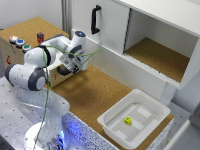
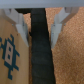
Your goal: Push the handle of the drawer
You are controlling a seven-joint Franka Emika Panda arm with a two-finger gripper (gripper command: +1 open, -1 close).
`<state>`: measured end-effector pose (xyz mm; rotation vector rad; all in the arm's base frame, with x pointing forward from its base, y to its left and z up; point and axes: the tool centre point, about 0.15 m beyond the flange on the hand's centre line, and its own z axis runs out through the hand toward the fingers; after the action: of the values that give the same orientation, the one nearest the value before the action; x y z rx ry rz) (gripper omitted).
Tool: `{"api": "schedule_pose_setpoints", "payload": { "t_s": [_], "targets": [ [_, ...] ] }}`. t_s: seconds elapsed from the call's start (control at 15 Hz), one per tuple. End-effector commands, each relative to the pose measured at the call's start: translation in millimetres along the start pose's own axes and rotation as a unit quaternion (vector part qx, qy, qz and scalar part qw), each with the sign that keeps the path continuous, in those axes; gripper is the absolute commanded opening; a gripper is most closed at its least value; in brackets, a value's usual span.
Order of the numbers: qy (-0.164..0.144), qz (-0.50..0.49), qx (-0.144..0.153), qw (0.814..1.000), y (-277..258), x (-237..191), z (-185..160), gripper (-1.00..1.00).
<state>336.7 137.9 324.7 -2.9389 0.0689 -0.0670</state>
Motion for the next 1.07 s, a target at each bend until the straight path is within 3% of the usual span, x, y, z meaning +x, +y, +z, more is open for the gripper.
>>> {"api": "schedule_pose_setpoints", "payload": {
  "t_s": [0.0,0.47,1.0],
  "targets": [
    [-0.034,-0.025,-0.028,0.999,-16,21,10,-1.0],
    [-0.05,-0.067,-0.02,0.996,-55,32,34,-1.0],
    [-0.032,-0.087,0.005,0.996,-102,47,54,-1.0]
  ]
}}
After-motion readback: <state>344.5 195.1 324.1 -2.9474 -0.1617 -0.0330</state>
